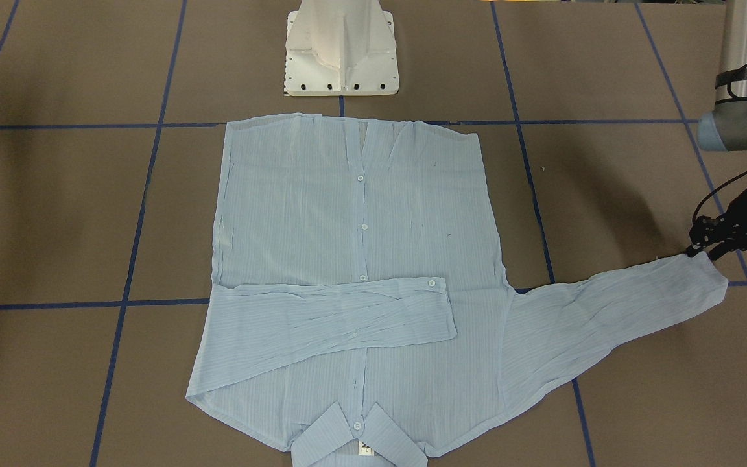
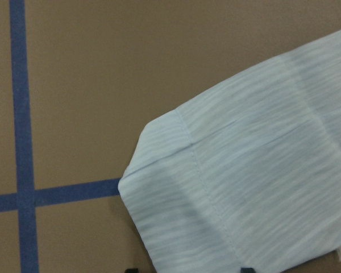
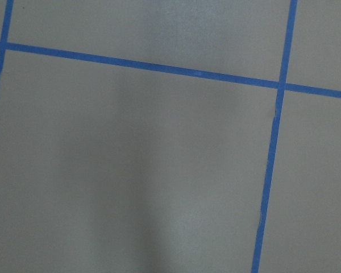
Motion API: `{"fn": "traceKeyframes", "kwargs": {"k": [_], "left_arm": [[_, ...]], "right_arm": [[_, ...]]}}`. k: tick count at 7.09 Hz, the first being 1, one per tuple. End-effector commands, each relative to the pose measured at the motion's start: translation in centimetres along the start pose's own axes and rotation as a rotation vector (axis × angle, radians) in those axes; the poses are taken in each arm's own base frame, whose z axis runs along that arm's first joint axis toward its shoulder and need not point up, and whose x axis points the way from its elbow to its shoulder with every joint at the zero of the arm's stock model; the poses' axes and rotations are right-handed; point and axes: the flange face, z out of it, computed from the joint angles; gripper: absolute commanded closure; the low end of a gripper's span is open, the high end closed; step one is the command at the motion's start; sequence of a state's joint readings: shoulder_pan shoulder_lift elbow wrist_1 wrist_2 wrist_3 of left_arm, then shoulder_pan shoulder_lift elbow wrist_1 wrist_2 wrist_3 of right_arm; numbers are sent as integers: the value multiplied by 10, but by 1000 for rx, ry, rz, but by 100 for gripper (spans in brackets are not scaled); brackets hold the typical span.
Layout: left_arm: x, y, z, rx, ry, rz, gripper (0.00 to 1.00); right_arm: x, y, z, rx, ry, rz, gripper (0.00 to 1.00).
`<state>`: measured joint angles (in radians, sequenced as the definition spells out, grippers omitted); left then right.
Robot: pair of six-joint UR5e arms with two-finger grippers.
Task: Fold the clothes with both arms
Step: 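Lower the left gripper and grasp the cuff of the other sleeve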
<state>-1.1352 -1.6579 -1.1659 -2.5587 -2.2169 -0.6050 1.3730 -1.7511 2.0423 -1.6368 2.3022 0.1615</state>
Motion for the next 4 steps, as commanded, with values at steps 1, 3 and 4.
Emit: {"fn": "traceKeyframes", "kwargs": {"k": [1,3,4], "left_arm": [[3,-1,-2,4,6,4,95],[13,-7,-10,23,18,24,100],[26,-14,-20,48,34,51,100]], "right_arm": [[-1,0,-1,2,-2,-1,0],[-1,-1,-2,4,-2,-1,0],[-3,-1,-3,6,-7,-3,0]]}}
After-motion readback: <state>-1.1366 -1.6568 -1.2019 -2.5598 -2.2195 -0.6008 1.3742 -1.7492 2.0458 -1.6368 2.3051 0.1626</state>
